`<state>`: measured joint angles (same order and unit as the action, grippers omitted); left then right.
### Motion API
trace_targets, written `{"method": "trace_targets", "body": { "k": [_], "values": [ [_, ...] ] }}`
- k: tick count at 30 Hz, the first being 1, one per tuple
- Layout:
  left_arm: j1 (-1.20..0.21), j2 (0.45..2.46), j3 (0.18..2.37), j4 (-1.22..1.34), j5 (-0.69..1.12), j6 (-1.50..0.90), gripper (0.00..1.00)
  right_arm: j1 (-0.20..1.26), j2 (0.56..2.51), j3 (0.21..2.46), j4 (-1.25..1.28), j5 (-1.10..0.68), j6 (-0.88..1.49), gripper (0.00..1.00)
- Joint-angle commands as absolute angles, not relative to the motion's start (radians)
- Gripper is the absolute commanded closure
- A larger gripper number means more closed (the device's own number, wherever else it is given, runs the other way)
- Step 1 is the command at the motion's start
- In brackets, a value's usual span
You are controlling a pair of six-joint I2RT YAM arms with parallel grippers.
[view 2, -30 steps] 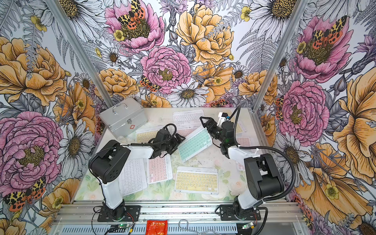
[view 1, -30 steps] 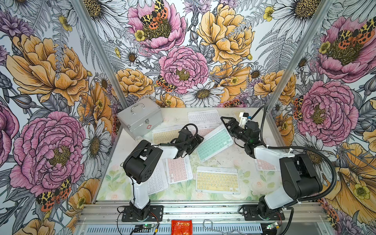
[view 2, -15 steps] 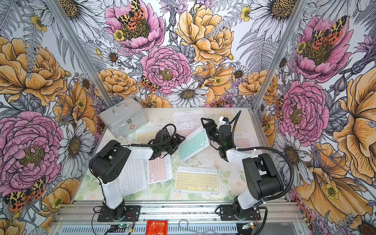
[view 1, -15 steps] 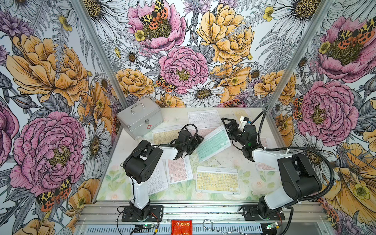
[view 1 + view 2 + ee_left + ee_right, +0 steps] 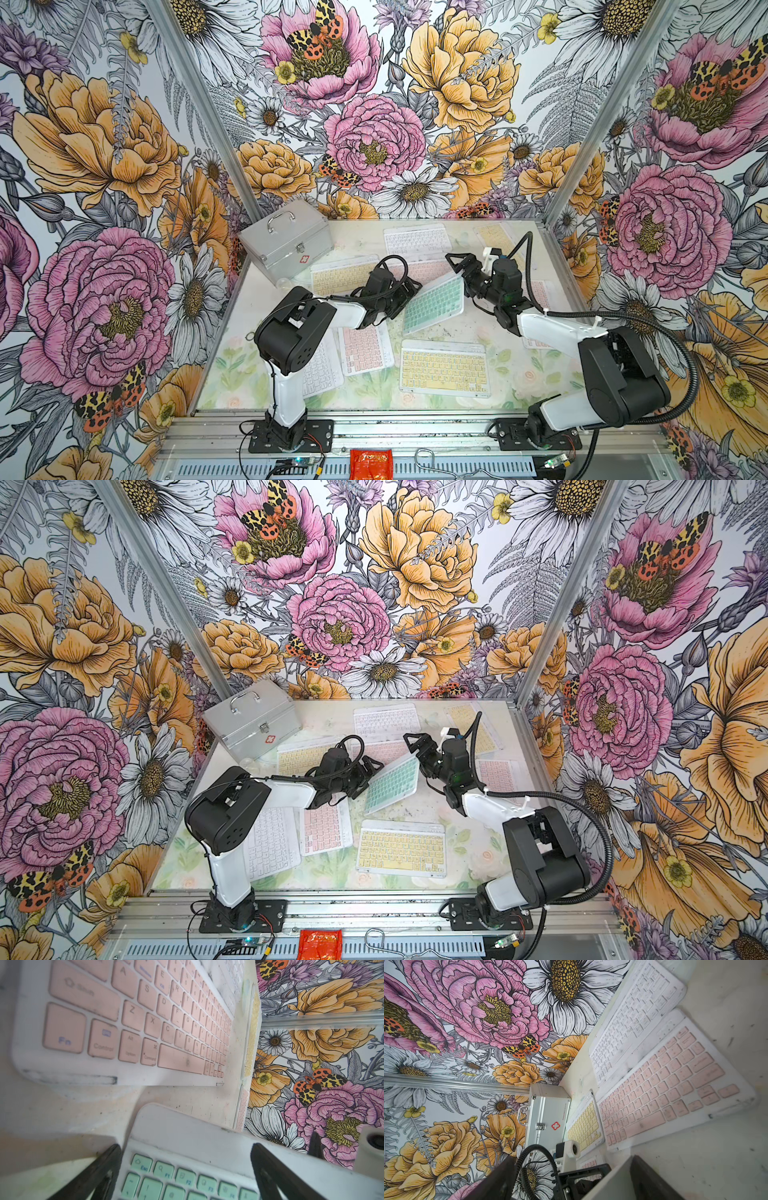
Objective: Stack the numeric keypads
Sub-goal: Pick up the numeric keypad from the center of the board.
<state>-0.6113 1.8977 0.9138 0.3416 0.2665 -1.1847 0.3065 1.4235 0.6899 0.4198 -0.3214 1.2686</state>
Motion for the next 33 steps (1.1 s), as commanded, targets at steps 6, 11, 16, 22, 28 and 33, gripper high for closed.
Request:
{"method": "trace_targets", "body": {
  "k": [6,11,16,22,28,33],
  "values": [
    [-0.619,1.948,0.880,0.250,0.299,-1.204,0.01,0.296,1.361,0.776,0.117,-0.352,1.126,0.30],
    [-0.618,1.950,0.877,0.252,0.300,-1.204,0.01,0.297,1.332,0.794,0.047,-0.351,1.094,0.41],
    [-0.621,1.950,0.877,0.253,0.296,-1.206,0.01,0.296,1.309,0.831,-0.020,-0.354,1.054,0.54],
    [-0.623,1.951,0.878,0.257,0.298,-1.210,0.01,0.297,1.306,0.847,-0.043,-0.364,1.034,0.72],
    [-0.622,1.947,0.872,0.258,0.296,-1.211,0.01,0.299,1.317,0.849,-0.043,-0.379,1.029,0.88],
    [-0.618,1.937,0.870,0.261,0.306,-1.218,0.01,0.297,1.315,0.859,-0.055,-0.383,1.013,1.00]
  ]
}}
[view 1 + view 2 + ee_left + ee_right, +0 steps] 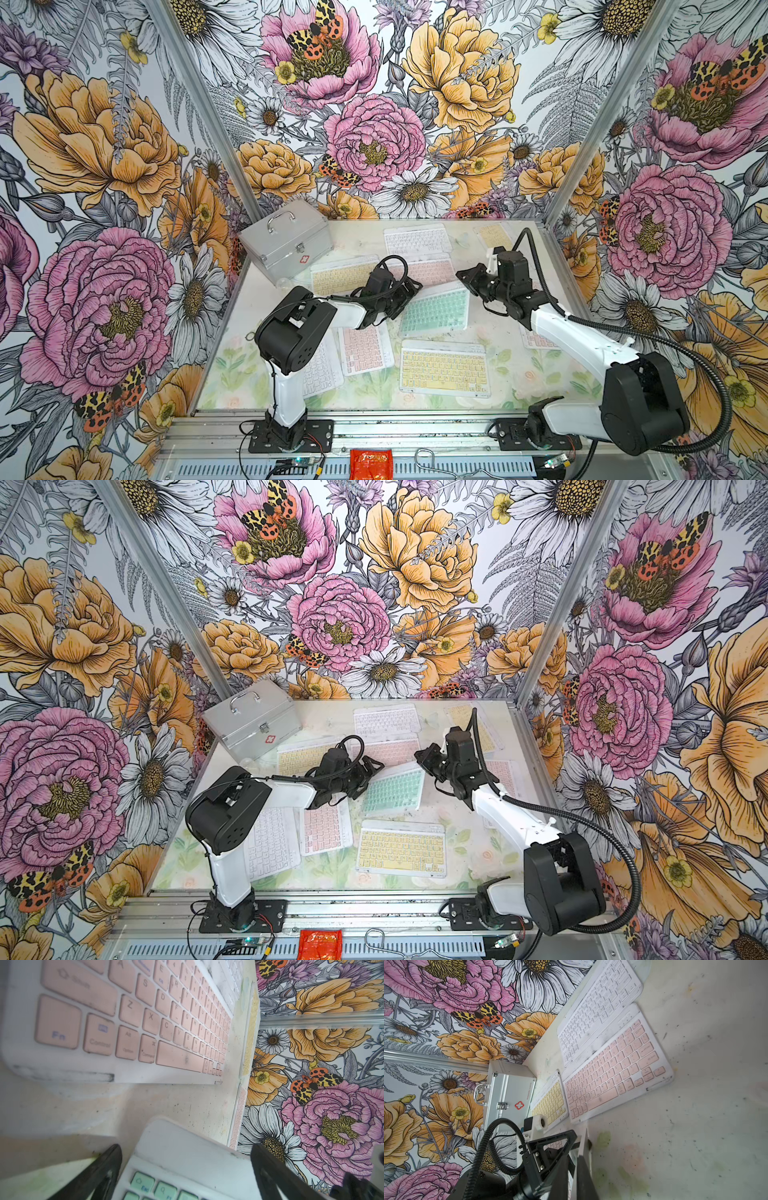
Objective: Stack the numeric keypads
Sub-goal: Pick up the numeric keypad from the center of the board, then place the numeric keypad at the numeric keypad.
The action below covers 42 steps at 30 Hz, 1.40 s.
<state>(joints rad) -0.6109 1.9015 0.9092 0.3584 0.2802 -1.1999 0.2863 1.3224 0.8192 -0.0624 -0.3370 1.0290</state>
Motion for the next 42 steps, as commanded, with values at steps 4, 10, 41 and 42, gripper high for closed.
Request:
{"method": "trace_targets", "body": {
  "k": [4,10,41,42],
  "values": [
    [-0.616,1.892,0.865,0.261,0.309,-1.222,0.01,0.295,1.315,0.882,-0.076,-0.392,0.987,1.00],
    [-0.605,1.772,0.868,0.229,0.315,-1.216,0.01,0.280,1.317,0.947,-0.117,-0.446,0.927,1.00],
    [-0.370,1.953,1.363,-0.279,0.255,-0.856,0.01,0.179,2.143,1.790,-0.089,-0.796,0.783,1.00],
    [-0.371,1.961,1.371,-0.281,0.255,-0.856,0.01,0.177,2.163,1.799,-0.089,-0.804,0.777,1.00]
  ]
}}
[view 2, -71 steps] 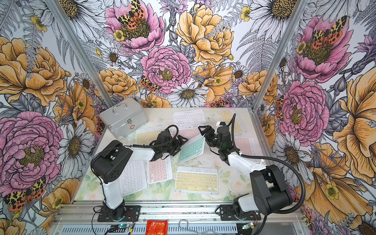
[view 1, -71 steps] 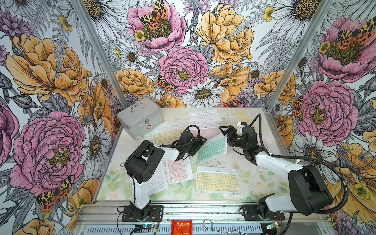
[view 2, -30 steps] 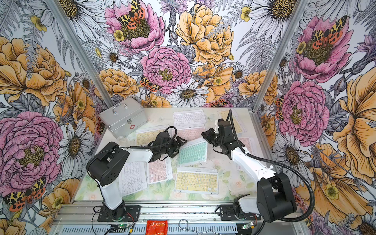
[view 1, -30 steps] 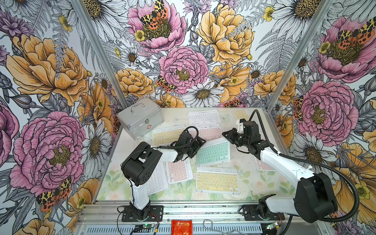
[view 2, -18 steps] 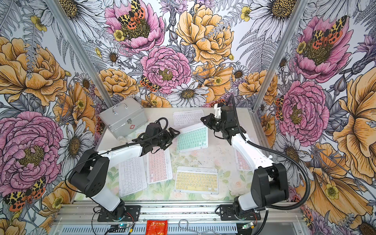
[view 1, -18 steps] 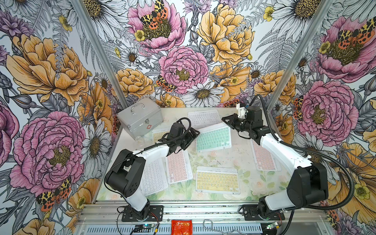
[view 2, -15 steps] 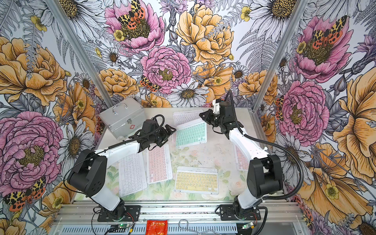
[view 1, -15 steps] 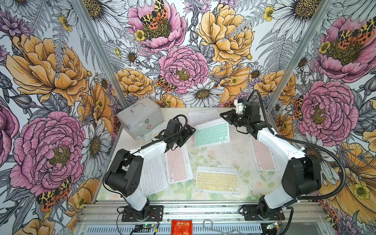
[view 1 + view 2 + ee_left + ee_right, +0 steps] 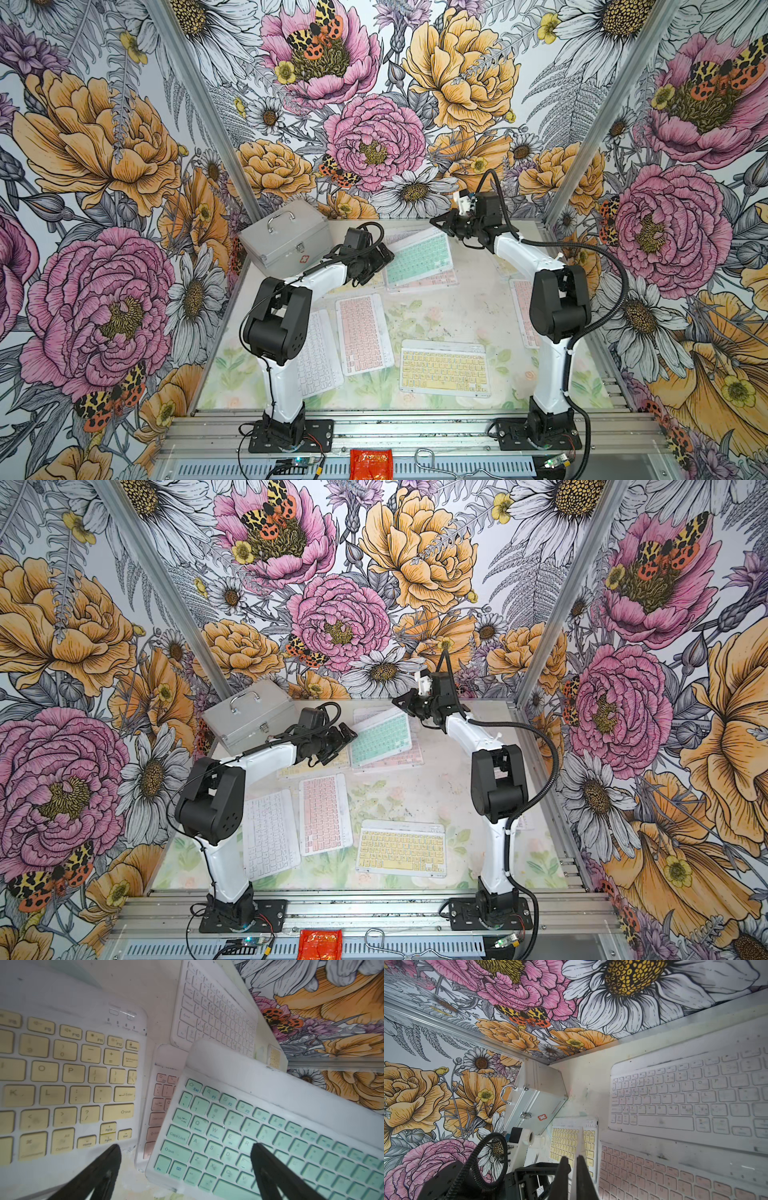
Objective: Stack the numeric keypads
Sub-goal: Place the numeric keypad at the numeric keypad.
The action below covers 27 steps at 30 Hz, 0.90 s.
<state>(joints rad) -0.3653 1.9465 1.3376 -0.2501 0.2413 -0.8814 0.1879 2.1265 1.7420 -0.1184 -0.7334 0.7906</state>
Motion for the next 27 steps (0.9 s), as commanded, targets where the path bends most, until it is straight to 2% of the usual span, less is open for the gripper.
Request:
{"method": "trace_targets", "body": {
  "k": [1,14,27],
  "values": [
    [-0.371,1.970,1.377,-0.281,0.251,-0.855,0.01,0.175,2.174,1.803,-0.089,-0.805,0.772,1.00],
    [-0.408,2.057,1.444,-0.287,0.272,-0.857,0.01,0.137,2.283,1.855,-0.131,-0.785,0.703,0.97],
    [-0.410,2.062,1.405,-0.278,0.272,-0.867,0.01,0.110,2.368,1.905,-0.147,-0.803,0.662,0.84]
  ]
}}
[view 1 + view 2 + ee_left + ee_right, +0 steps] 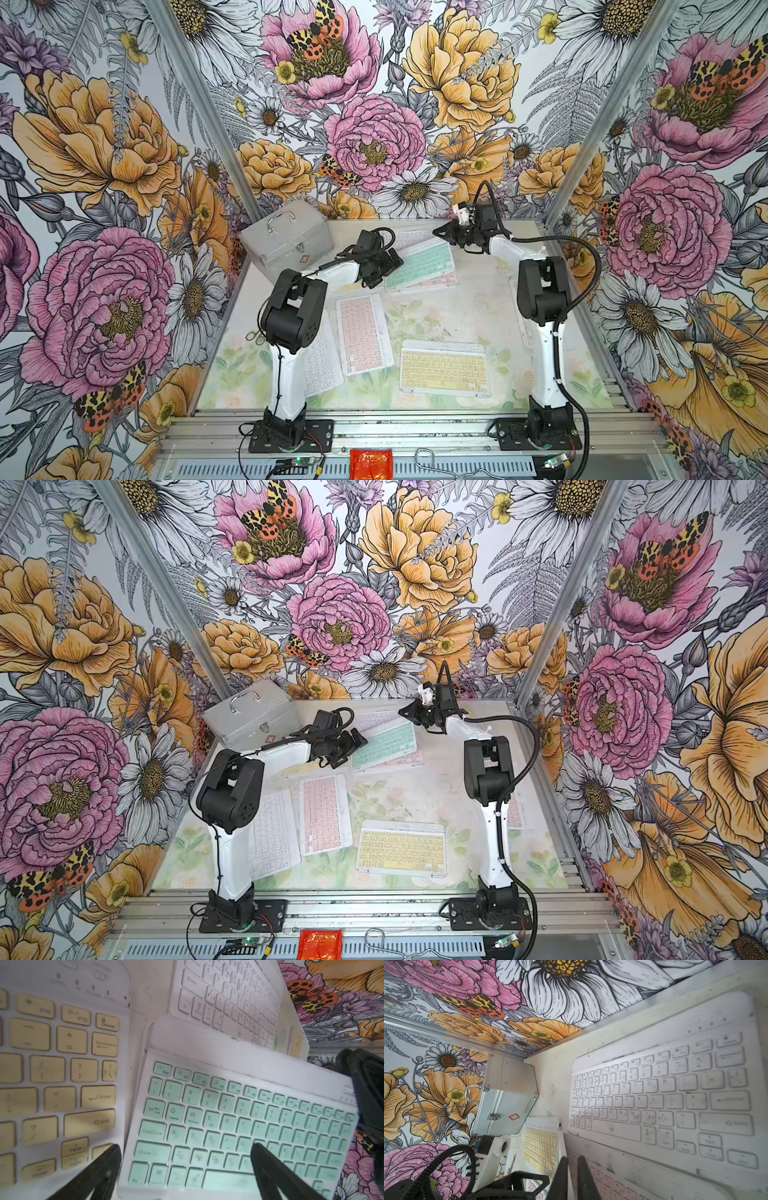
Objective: Stack the numeric keypads
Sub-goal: Place the numeric keypad at the numeric keypad, then adjust the numeric keypad.
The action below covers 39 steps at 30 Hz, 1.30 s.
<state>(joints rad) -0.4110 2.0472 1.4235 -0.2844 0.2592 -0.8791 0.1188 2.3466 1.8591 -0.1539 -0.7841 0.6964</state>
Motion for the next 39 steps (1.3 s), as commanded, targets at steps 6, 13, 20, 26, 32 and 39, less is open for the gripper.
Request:
{"method": "trace_targets", "body": {
  "k": [6,13,20,26,32,39],
  "values": [
    [-0.414,2.078,1.406,-0.274,0.278,-0.873,0.01,0.097,2.381,1.928,-0.196,-0.792,0.618,0.66],
    [-0.425,2.085,1.396,-0.269,0.276,-0.877,0.01,0.082,2.378,1.940,-0.219,-0.765,0.609,0.47],
    [-0.426,2.069,1.360,-0.250,0.279,-0.881,0.01,0.071,2.336,1.951,-0.271,-0.721,0.589,0.24],
    [-0.408,2.028,1.323,-0.249,0.271,-0.865,0.01,0.080,2.115,1.651,-0.275,-0.593,0.541,0.06],
    [-0.392,2.005,1.286,-0.253,0.264,-0.841,0.01,0.134,1.827,1.236,-0.270,-0.343,0.487,0.01],
    [-0.423,2.043,1.310,-0.253,0.283,-0.837,0.01,0.233,1.702,1.006,-0.322,-0.161,0.475,0.01]
  ]
}}
